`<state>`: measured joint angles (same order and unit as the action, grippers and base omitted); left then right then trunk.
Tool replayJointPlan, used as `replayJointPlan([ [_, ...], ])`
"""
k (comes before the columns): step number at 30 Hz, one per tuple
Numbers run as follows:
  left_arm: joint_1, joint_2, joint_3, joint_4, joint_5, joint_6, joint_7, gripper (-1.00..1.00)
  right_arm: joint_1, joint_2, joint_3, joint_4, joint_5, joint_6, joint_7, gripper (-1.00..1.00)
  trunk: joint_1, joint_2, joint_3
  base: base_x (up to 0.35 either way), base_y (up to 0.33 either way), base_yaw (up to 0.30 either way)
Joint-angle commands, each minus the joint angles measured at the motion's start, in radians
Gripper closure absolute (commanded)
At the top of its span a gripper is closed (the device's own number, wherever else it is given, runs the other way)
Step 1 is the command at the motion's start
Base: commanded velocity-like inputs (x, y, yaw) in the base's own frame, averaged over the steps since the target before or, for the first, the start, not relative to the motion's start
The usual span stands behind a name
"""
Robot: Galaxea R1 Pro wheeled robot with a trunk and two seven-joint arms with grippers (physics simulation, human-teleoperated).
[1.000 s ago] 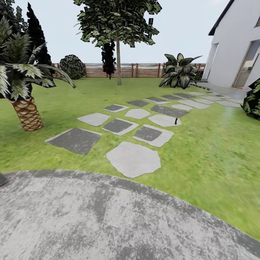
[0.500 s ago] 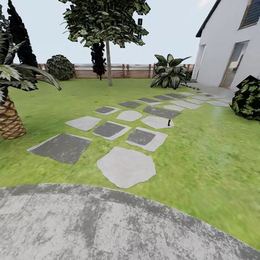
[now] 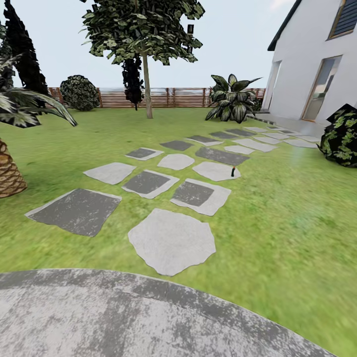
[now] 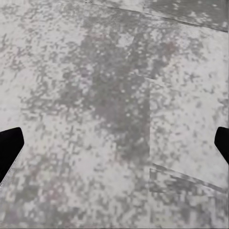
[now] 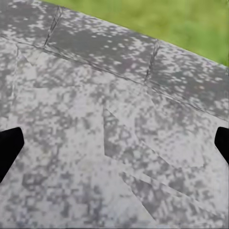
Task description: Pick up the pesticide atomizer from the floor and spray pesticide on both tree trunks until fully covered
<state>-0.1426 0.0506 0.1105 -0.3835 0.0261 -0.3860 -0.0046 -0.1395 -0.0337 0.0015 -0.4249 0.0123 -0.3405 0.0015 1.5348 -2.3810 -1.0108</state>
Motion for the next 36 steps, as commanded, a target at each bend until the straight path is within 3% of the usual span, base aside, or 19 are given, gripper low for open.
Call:
replayJointPlan([
  [1,0.0,0.0,0.0,0.0,0.0,0.0,0.0,-1.0,0.0,0.0,0.0,0.0,0.0,0.0,0.0,-1.0,0.0,0.0,0.0,0.341,0.0,0.0],
  [36,0.0,0.0,0.0,0.0,-0.001,0.0,0.0,-1.0,0.0,0.0,0.0,0.0,0.0,0.002,0.0,-1.0,0.0,0.0,0.0,0.34,0.0,0.0],
])
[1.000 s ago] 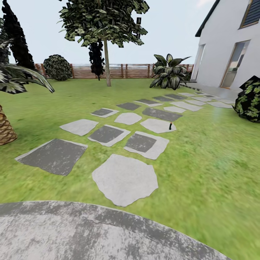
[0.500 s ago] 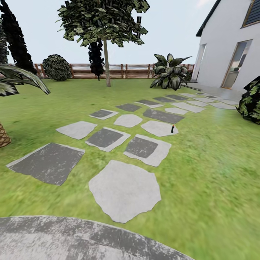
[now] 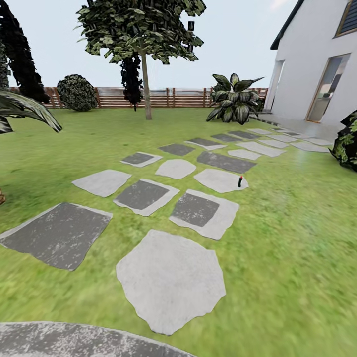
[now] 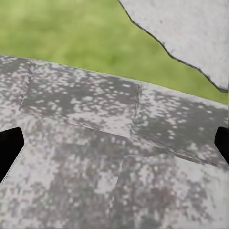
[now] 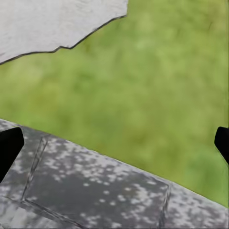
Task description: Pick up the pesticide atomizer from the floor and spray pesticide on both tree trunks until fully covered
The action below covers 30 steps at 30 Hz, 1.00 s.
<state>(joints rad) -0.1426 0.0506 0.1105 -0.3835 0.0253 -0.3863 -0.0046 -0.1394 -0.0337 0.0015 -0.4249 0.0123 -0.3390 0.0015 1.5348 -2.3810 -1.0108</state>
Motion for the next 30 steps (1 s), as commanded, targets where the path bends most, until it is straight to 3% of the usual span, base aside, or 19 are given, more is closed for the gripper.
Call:
replayJointPlan([
  [1,0.0,0.0,0.0,0.0,0.0,0.0,0.0,-1.0,0.0,0.0,0.0,0.0,0.0,0.0,0.0,-1.0,0.0,0.0,0.0,0.34,0.0,0.0],
  [30,0.0,0.0,0.0,0.0,0.001,0.001,0.0,-1.0,0.0,0.0,0.0,-0.001,0.0,-0.001,-0.002,-1.0,0.0,0.0,0.0,0.34,0.0,0.0],
])
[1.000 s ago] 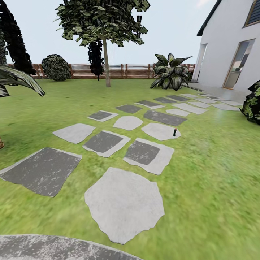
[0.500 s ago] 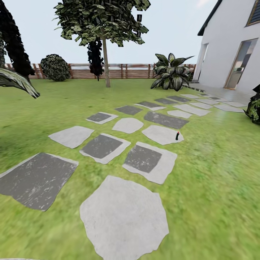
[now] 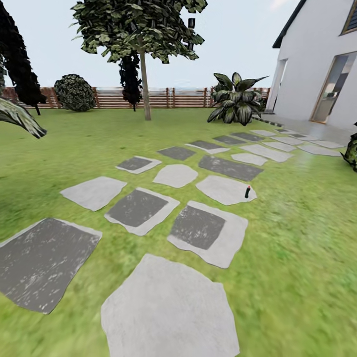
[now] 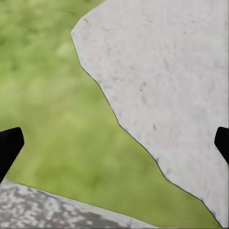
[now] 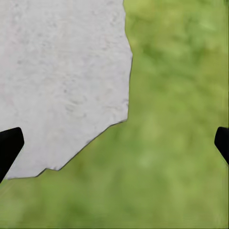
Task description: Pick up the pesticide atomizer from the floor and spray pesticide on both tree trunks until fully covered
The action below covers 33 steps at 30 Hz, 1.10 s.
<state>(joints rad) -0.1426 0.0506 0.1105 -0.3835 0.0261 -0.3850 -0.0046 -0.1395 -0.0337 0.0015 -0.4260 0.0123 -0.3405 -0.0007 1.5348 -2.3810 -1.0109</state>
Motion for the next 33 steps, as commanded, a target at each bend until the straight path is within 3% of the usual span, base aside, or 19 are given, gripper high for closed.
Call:
replayJointPlan([
  [1,0.0,0.0,0.0,0.0,0.0,0.0,0.0,-1.0,0.0,0.0,0.0,0.0,0.0,0.0,0.001,-1.0,0.0,0.0,0.0,0.34,0.0,0.0],
  [15,0.0,0.0,0.0,0.0,0.0,-0.001,0.0,-1.0,0.0,0.0,0.0,0.0,0.0,0.0,0.0,-1.0,0.0,0.0,0.002,0.34,0.0,-0.111],
  [33,0.0,0.0,0.0,0.0,-0.001,-0.001,0.0,-1.0,0.0,0.001,0.0,-0.002,-0.002,0.0,-0.001,-1.0,0.0,0.0,0.002,0.34,0.0,-0.005],
])
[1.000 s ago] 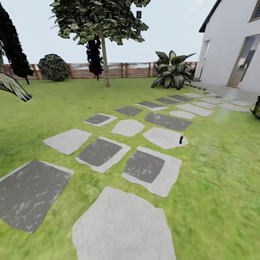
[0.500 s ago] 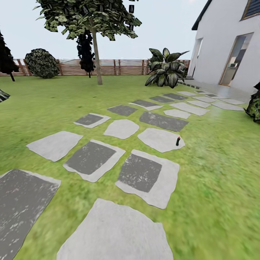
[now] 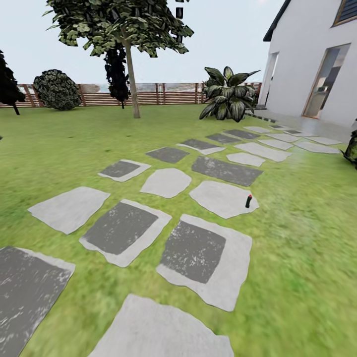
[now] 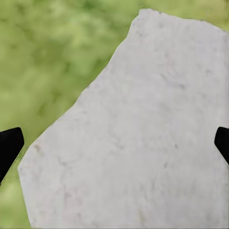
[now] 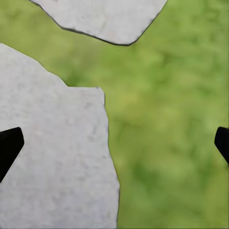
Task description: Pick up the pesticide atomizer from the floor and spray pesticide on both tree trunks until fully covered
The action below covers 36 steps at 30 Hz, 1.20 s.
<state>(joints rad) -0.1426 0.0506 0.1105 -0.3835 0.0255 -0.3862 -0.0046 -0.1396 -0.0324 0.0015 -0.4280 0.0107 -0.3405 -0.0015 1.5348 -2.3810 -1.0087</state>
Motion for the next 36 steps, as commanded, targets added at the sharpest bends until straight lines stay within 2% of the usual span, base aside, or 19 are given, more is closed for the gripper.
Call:
replayJointPlan([
  [1,0.0,0.0,0.0,0.0,0.0,0.0,0.0,-1.0,0.0,0.0,-0.001,0.0,0.0,0.0,0.0,-1.0,0.0,0.0,0.0,0.34,0.0,0.0],
  [15,0.0,0.0,0.0,0.0,0.0,0.001,0.0,-1.0,0.0,-0.001,-0.002,0.0,0.0,0.0,0.0,-1.0,0.0,0.0,0.0,0.34,0.0,-0.015],
  [24,0.0,0.0,0.0,0.001,0.001,0.001,0.0,-1.0,0.0,0.0,-0.003,0.0,0.0,0.0,0.0,-1.0,0.0,0.0,0.003,0.339,-0.02,-0.239],
  [36,0.0,0.0,0.0,0.001,0.001,0.001,0.0,-1.0,0.0,0.0,-0.004,0.0,0.0,0.0,0.0,-1.0,0.0,0.0,0.005,0.3,-0.131,-0.254],
])
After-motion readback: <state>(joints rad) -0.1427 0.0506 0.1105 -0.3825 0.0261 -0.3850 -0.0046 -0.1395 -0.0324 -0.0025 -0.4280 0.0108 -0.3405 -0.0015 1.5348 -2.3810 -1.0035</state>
